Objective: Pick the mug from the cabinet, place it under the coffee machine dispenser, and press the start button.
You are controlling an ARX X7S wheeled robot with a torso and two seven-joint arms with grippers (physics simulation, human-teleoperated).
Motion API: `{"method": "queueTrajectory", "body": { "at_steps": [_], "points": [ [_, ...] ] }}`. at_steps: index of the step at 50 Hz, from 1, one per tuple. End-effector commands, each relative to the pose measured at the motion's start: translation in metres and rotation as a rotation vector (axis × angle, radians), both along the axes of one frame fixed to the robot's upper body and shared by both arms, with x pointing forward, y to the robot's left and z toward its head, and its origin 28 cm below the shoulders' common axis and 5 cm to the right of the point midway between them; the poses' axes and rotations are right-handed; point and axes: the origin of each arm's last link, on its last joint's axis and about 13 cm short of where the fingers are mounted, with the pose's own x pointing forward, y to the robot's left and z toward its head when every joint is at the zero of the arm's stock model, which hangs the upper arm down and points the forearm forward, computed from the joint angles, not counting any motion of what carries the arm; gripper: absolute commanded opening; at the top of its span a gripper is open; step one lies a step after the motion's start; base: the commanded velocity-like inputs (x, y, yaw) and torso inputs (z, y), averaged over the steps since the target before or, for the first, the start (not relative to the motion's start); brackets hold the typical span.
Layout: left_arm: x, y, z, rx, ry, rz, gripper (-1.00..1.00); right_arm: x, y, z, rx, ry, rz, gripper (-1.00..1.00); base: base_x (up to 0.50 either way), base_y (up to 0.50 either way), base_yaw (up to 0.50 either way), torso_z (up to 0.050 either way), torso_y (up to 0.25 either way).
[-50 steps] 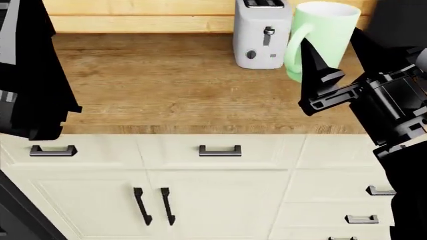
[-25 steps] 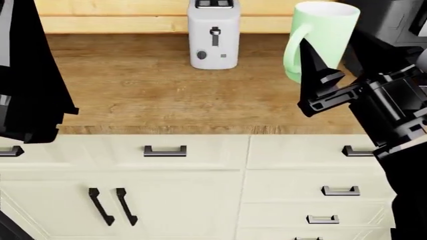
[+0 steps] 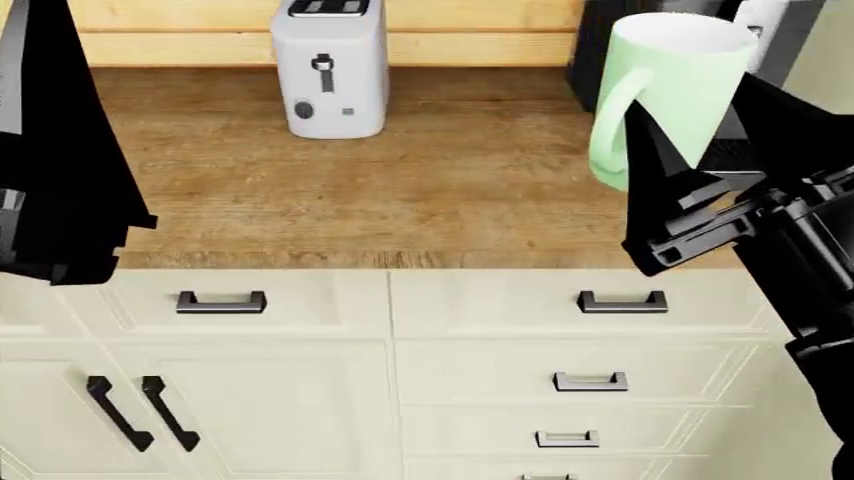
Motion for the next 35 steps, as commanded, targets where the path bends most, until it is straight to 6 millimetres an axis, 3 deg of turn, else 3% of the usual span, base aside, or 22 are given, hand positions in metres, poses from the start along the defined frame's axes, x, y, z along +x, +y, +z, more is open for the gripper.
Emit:
{"method": "queueTrajectory", "body": {
  "at_steps": [1,29,35],
  "points": [
    [0.0007,0.0006,-0.0013,-0.002,0.004,0.005,1.0,-0.0078,-0.0027,-0.0028,-0.019,-0.013,-0.013,-1.0,0.0,-0.5,0.0,0.0,0.0],
    [-0.0014,0.0021,-0.002,-0.007,0.003,0.007,1.0,-0.0067,0.0011,-0.0052,-0.014,-0.008,0.0,-1.0,0.0,-0.5,0.0,0.0,0.0],
    [-0.0018,0.0025,-0.0033,-0.01,0.007,0.01,1.0,-0.006,0.0032,-0.0046,-0.017,0.005,-0.029,-1.0,0.0,-0.1,0.0,0.0,0.0]
  ]
}}
